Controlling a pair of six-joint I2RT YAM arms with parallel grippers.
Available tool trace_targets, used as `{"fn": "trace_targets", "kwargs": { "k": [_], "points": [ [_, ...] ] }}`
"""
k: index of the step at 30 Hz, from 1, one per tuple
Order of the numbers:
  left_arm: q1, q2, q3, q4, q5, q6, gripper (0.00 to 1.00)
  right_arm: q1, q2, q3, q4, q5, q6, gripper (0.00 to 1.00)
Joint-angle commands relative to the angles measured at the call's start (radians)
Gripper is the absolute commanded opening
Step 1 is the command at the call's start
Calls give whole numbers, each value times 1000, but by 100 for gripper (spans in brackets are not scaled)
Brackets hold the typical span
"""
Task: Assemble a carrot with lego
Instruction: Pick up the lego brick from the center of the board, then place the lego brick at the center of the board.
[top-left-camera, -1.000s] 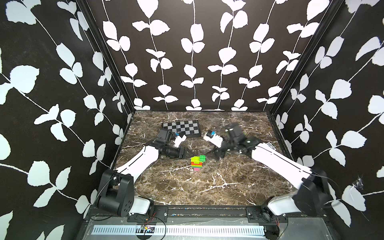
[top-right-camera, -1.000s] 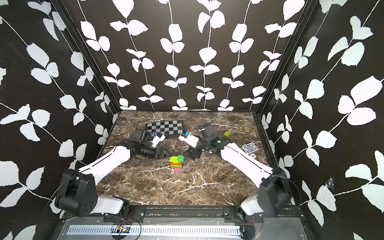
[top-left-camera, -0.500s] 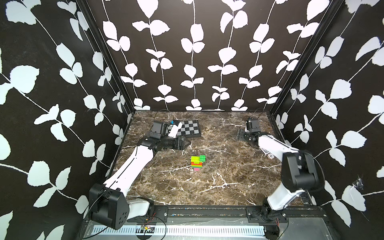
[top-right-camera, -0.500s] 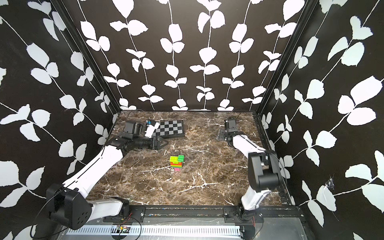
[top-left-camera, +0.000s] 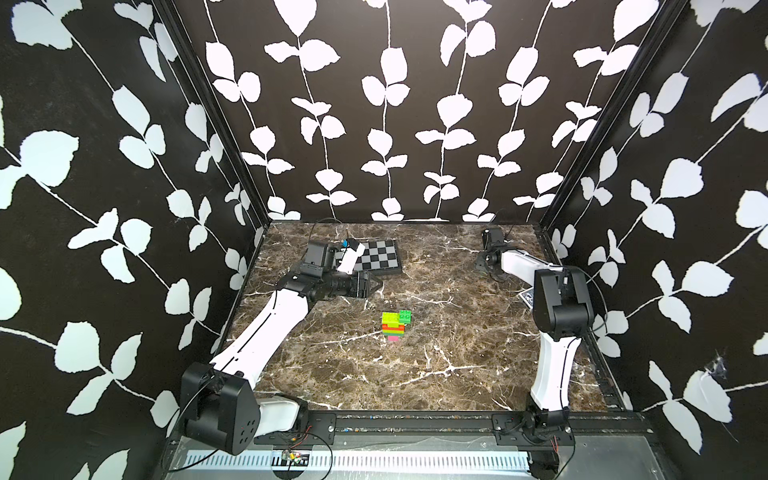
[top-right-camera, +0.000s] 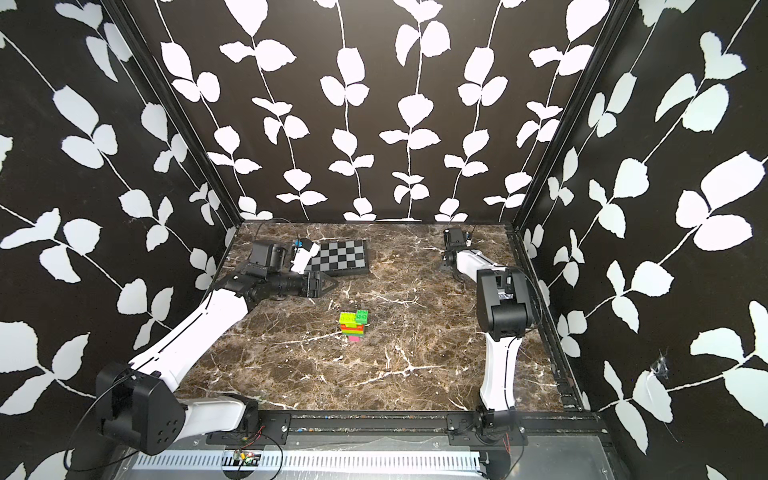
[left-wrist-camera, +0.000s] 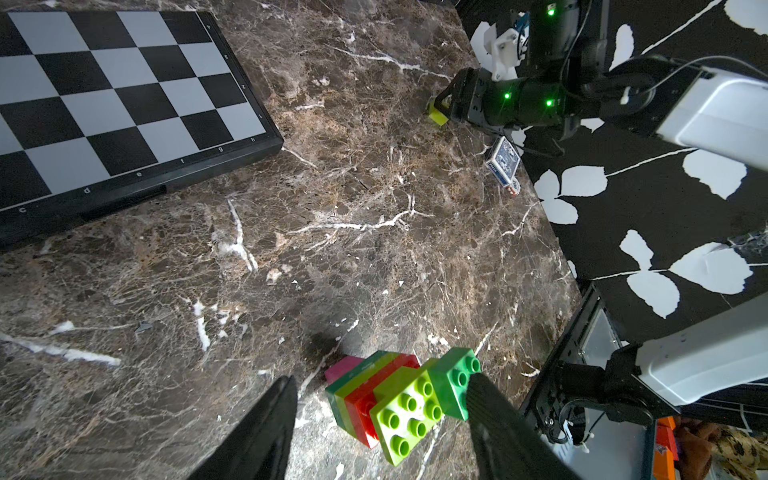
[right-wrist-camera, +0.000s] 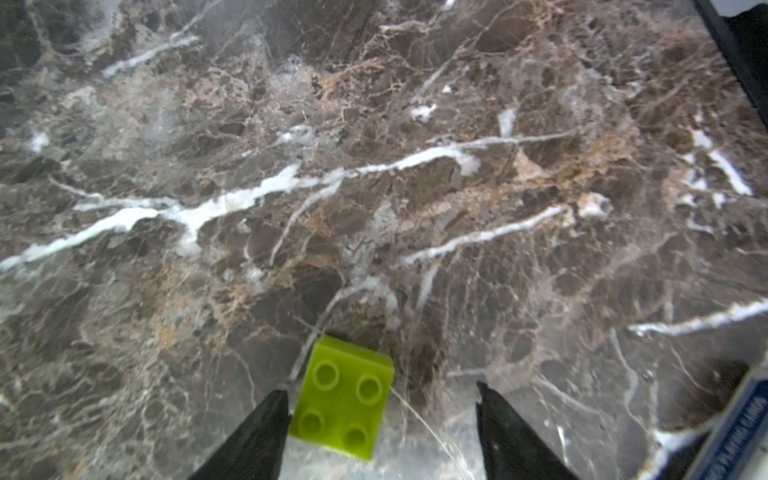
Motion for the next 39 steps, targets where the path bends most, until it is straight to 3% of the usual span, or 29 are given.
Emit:
{"fn": "trace_targets", "kwargs": {
  "k": [1, 7, 13, 16, 20, 24, 30, 35, 39],
  "points": [
    [-4, -3, 17, 18, 10, -5, 67, -7, 35, 64, -34, -29, 33, 66],
    [-4, -3, 13, 17, 10, -5, 67, -9, 79, 105, -47, -69, 41, 54],
    [-4, -9, 8, 12, 10, -1, 67, -10, 89, 111, -59, -83, 29, 35],
    [-4, -16, 6, -1, 6, 11, 67, -9, 9, 42, -57, -108, 4, 29],
    [-2, -47, 4, -42, -57, 61, 68, 36, -260, -243, 10, -177, -59, 28],
    [20, -77, -7, -57, -113, 110, 68, 160, -557, -539, 53, -247, -118, 29],
    [70, -87, 15, -108, -134, 150, 68, 420, -851, -836, 127, -332, -149, 28],
    [123, -106, 28, -125, -127, 166, 68, 681, -954, -1012, 319, -375, -244, 31],
    [148, -113, 45, -126, -108, 174, 68, 806, -853, -991, 378, -416, -375, 31]
  ]
}}
